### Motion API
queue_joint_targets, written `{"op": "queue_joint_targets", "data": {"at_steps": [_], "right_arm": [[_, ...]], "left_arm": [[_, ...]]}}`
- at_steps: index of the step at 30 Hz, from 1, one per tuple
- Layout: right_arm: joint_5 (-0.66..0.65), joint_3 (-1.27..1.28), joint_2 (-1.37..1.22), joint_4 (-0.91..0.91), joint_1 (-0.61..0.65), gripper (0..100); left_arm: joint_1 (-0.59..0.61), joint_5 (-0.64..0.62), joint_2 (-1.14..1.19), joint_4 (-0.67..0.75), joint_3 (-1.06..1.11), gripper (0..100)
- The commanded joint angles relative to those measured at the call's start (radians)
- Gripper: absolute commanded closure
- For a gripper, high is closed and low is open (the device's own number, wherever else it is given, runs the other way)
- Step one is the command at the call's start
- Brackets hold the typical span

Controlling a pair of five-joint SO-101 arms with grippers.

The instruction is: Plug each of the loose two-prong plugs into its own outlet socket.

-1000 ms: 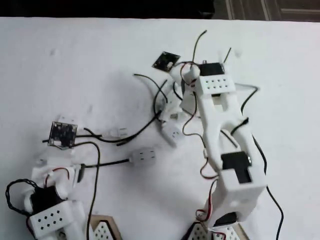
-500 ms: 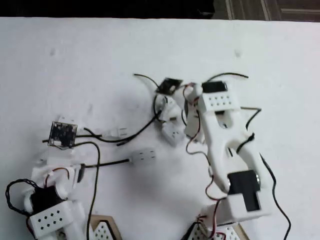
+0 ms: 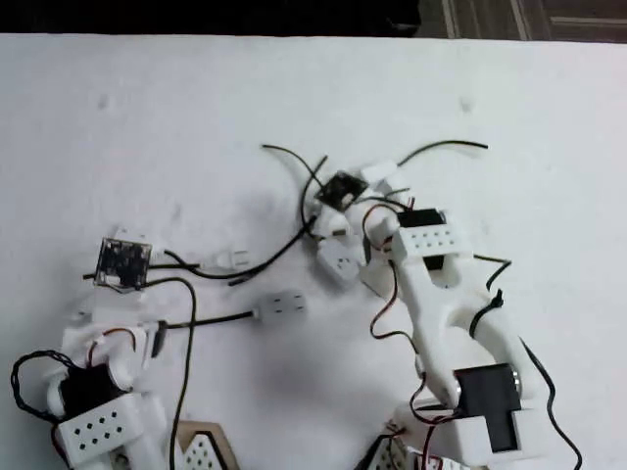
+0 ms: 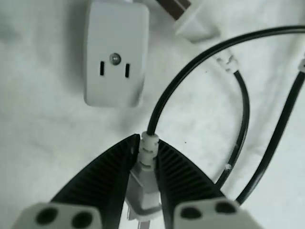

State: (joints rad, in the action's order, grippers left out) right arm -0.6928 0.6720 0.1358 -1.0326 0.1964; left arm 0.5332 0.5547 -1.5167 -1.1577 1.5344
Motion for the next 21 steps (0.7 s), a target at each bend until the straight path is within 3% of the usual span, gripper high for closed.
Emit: {"op": "queue_joint_targets", "data": {"at_steps": [1, 4, 9, 21], "right_arm": [[0.06, -0.002, 0.047, 0.012, 0.001, 92.7], [0.074, -0.006, 0.058, -0.045, 0.002, 87.8], [0.072, -0.034, 0.081, -0.148, -0.001, 87.6], [0.071, -0.028, 0.084, -0.15, -0.071, 87.8]], "left_arm": [[0.001, -0.009, -0.008, 0.018, -0.005, 72], [0.001, -0.009, -0.008, 0.018, -0.005, 72], [0.001, -0.009, -0.008, 0.018, -0.005, 72], [0.001, -0.009, -0.008, 0.018, -0.005, 72]]}}
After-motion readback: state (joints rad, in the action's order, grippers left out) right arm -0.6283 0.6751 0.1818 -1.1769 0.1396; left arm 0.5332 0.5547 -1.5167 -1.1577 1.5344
